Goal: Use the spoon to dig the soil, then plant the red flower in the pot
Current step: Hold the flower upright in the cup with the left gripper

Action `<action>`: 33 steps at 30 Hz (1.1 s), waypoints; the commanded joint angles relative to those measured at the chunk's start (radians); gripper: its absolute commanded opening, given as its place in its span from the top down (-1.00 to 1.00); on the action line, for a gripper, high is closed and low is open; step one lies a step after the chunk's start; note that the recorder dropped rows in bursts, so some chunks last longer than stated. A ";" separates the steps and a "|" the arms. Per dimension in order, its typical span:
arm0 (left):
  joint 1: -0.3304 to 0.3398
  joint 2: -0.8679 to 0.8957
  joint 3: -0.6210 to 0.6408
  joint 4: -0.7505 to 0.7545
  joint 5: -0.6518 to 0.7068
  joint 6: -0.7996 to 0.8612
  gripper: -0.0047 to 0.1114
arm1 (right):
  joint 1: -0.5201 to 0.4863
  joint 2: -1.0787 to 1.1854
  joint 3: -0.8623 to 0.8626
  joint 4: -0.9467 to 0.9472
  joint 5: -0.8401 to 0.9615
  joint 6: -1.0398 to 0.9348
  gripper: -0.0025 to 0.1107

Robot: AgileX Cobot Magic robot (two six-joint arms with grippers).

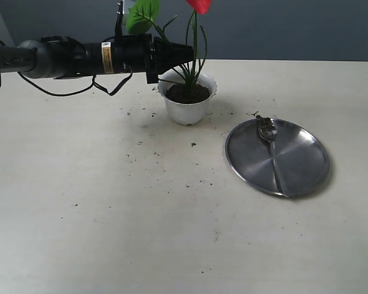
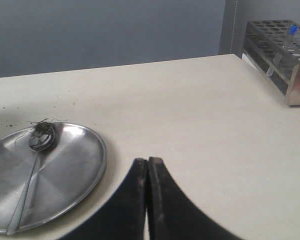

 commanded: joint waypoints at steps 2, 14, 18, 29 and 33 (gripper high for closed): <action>-0.011 0.054 0.023 0.147 0.121 -0.021 0.91 | -0.004 -0.004 0.002 -0.001 -0.005 0.000 0.97; -0.011 0.054 0.023 0.161 0.125 -0.023 0.91 | -0.004 -0.004 0.002 -0.001 -0.005 0.000 0.97; -0.011 0.054 0.023 0.175 0.127 -0.023 0.91 | -0.004 -0.004 0.002 -0.001 -0.005 0.000 0.97; -0.011 0.054 0.023 0.132 0.134 -0.025 0.91 | -0.004 -0.004 0.002 -0.001 -0.005 0.000 0.97; -0.011 0.054 0.023 0.114 0.132 -0.025 0.91 | -0.004 -0.004 0.002 -0.001 -0.005 0.000 0.97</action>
